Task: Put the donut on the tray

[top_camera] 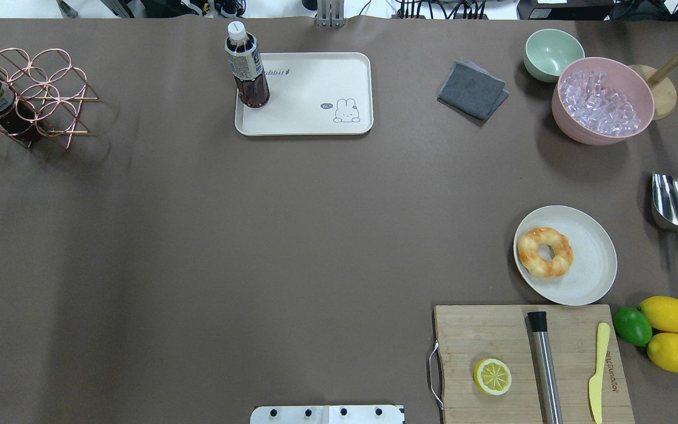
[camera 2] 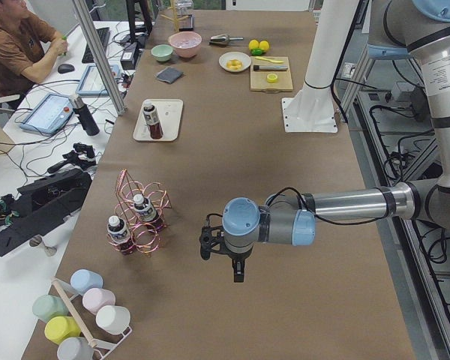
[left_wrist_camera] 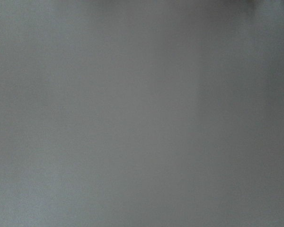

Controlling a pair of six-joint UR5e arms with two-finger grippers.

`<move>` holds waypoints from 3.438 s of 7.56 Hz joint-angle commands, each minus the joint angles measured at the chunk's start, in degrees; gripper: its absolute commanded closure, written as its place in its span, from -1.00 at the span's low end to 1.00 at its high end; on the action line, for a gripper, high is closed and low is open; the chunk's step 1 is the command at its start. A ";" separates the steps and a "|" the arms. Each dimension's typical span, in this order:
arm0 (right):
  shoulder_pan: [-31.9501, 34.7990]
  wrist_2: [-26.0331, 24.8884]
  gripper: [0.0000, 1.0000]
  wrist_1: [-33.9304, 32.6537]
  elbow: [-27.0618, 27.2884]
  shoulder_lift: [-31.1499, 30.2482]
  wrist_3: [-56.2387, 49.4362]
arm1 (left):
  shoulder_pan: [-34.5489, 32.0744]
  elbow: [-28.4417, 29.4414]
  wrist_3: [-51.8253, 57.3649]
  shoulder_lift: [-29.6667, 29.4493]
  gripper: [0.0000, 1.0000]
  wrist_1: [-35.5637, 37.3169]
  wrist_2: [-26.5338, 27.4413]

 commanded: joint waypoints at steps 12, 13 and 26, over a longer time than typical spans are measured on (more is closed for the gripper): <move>-0.35 0.76 -1.00 -0.09 0.42 0.04 0.24 | 0.42 -0.56 -0.28 -0.23 -0.96 2.10 -0.49; -0.35 0.76 -1.00 0.00 0.42 0.04 0.24 | 0.42 -0.92 -0.20 -0.57 -0.96 4.21 -0.67; -0.35 1.37 -1.00 0.00 0.77 -0.40 0.24 | 0.95 0.13 0.07 -0.40 -0.96 5.99 -2.08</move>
